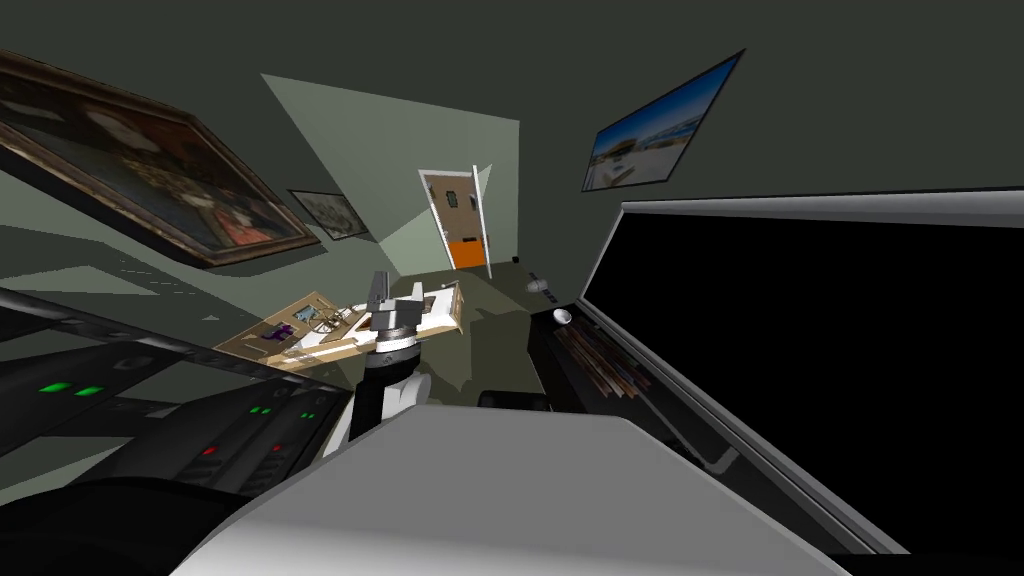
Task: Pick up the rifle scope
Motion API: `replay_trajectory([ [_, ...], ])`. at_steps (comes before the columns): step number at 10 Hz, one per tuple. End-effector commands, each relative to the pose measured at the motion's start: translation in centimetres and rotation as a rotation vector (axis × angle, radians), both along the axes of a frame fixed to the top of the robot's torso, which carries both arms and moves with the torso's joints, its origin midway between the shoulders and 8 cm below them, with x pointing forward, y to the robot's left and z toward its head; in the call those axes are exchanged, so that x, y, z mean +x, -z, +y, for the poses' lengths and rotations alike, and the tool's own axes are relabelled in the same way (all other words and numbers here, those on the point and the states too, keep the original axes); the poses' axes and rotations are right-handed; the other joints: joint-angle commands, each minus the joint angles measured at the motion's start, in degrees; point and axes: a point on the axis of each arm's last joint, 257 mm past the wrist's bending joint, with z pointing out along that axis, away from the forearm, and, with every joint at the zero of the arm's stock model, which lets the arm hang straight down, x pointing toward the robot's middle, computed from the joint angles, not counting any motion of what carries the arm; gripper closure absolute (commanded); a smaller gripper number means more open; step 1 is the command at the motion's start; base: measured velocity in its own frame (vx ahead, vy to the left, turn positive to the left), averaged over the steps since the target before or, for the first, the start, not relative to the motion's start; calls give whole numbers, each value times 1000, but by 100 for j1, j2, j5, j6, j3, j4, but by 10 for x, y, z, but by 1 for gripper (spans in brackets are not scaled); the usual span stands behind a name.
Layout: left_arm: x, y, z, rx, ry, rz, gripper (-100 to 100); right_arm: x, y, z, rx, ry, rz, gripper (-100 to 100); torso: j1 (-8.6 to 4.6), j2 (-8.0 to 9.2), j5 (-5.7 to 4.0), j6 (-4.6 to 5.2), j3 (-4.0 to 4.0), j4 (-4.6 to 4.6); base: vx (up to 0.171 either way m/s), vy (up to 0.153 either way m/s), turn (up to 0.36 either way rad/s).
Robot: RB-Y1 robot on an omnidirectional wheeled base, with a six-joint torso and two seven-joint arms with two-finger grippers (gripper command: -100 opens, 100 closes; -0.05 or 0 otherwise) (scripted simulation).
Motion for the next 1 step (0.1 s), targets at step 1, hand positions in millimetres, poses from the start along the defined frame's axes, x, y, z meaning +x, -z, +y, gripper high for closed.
replay_trajectory([
  [1,0,0,0,0,0,0,0,0,0,0,0,0,0,0,0,0,0,0,0,0,3,13,-1],
])
